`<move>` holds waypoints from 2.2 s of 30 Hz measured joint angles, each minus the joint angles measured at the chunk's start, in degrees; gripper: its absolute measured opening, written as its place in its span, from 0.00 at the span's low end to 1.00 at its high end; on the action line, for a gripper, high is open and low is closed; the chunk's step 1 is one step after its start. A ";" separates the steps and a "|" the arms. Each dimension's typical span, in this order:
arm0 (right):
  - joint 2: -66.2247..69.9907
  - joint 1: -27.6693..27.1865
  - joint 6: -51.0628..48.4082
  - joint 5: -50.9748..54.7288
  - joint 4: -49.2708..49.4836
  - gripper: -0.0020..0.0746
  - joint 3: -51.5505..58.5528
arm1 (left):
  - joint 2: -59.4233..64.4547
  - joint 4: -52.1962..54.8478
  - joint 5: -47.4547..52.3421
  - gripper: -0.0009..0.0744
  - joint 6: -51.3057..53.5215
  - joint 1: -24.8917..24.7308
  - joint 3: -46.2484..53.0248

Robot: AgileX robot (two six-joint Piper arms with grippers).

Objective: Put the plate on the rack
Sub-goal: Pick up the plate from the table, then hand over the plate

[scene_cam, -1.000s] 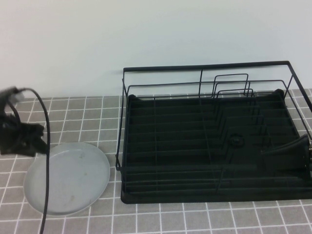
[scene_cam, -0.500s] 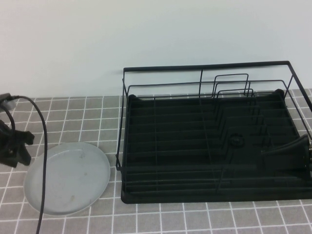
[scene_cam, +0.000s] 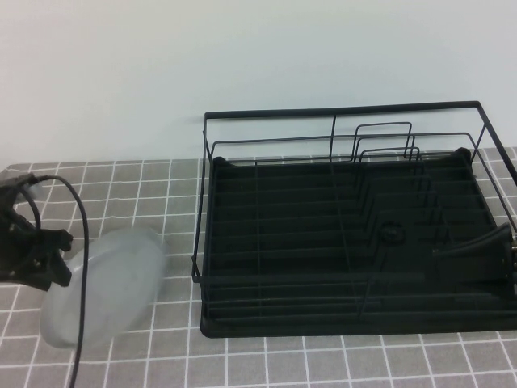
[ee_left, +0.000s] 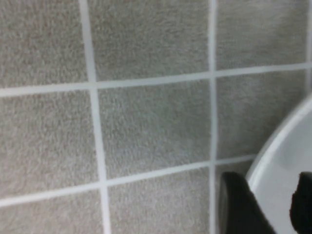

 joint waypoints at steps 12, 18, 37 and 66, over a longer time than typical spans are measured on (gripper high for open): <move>0.00 0.00 -0.10 0.09 0.00 0.02 0.00 | 0.35 -0.88 -0.49 0.33 0.74 0.00 0.00; 0.00 0.00 -0.10 -0.23 0.00 0.02 0.00 | 0.35 -4.03 -0.01 0.33 3.13 0.00 0.00; 0.00 0.00 -0.08 -0.13 -0.42 0.02 0.00 | 5.34 -5.74 2.96 0.01 6.40 0.00 0.00; 0.00 0.00 -0.09 2.80 11.10 0.11 -0.10 | -25.38 -26.85 8.90 0.01 14.17 2.50 -1.58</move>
